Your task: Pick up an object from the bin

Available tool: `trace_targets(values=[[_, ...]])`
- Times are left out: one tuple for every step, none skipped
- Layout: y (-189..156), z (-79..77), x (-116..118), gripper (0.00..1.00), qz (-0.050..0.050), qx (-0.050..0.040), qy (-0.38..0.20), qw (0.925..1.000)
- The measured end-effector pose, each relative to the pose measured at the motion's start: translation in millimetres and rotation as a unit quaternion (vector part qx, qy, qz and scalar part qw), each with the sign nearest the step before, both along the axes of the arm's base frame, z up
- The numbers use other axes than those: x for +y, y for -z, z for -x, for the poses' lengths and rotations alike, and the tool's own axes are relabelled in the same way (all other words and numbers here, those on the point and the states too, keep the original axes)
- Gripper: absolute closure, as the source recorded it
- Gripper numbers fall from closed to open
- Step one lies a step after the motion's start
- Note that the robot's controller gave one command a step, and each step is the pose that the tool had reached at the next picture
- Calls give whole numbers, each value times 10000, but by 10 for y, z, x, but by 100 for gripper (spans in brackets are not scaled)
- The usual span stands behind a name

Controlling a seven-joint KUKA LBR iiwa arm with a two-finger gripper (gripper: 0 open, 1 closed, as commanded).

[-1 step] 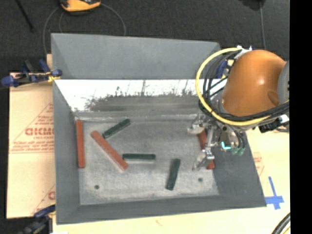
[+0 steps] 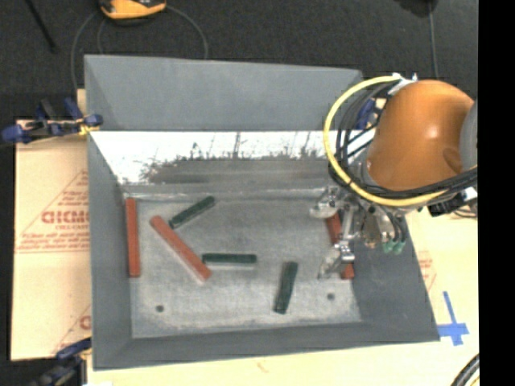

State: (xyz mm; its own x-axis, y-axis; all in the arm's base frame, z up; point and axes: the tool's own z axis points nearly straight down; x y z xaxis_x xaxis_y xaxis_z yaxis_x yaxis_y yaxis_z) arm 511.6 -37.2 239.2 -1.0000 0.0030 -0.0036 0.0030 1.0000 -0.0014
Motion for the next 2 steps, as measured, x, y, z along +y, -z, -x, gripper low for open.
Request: trace_targets(values=[[367, 60, 44, 0, 3, -19, -512, 9987], [671, 236, 186, 0, 1, 4, -2272, 9739]])
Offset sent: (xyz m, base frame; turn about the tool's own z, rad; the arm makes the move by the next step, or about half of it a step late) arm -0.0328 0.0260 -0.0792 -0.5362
